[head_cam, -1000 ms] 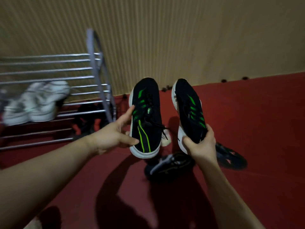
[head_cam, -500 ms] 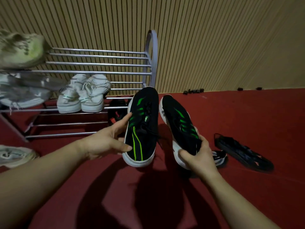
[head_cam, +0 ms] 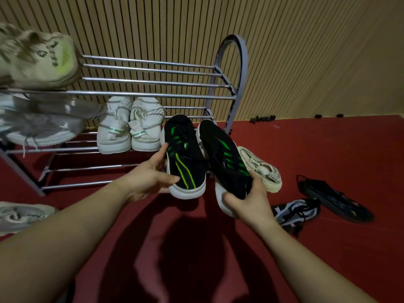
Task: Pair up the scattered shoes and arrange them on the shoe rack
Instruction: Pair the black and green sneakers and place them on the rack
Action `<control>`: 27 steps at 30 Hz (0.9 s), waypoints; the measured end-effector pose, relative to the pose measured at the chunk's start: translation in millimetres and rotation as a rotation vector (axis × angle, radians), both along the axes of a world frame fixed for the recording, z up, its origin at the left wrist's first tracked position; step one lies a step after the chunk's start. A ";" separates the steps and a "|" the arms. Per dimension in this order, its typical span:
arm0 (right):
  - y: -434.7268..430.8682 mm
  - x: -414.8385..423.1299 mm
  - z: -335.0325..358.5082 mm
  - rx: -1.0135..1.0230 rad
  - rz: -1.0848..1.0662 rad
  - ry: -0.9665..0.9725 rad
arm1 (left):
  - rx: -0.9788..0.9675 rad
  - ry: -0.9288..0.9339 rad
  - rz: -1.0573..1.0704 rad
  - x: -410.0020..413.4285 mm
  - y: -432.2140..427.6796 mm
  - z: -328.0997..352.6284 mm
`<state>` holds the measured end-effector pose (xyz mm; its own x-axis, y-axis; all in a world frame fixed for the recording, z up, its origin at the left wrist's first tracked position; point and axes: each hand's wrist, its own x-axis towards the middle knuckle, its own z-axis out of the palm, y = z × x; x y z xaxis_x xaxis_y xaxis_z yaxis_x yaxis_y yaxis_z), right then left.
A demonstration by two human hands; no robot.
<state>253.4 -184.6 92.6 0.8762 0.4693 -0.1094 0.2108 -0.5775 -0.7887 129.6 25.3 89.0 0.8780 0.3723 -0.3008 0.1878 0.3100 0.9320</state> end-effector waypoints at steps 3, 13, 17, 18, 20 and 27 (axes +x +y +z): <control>32.6 2.2 3.3 -0.004 -0.020 -0.023 | -0.018 -0.001 0.022 23.7 19.5 1.2; 54.6 -7.1 0.1 -0.142 -0.020 -0.026 | 0.013 -0.018 0.187 28.7 10.3 -30.4; 54.6 -13.7 -5.2 -0.114 -0.042 -0.008 | -0.052 0.007 0.224 29.7 -5.4 -34.3; 54.5 -14.2 -4.3 -0.107 -0.046 -0.014 | -0.077 0.025 0.222 29.5 -6.5 -31.4; 54.7 -13.8 -1.6 -0.104 -0.044 -0.048 | -0.120 0.025 0.219 28.4 -2.5 -28.1; 65.7 -13.6 -1.5 -0.068 -0.073 -0.024 | -0.256 -0.062 0.295 37.3 22.6 -3.1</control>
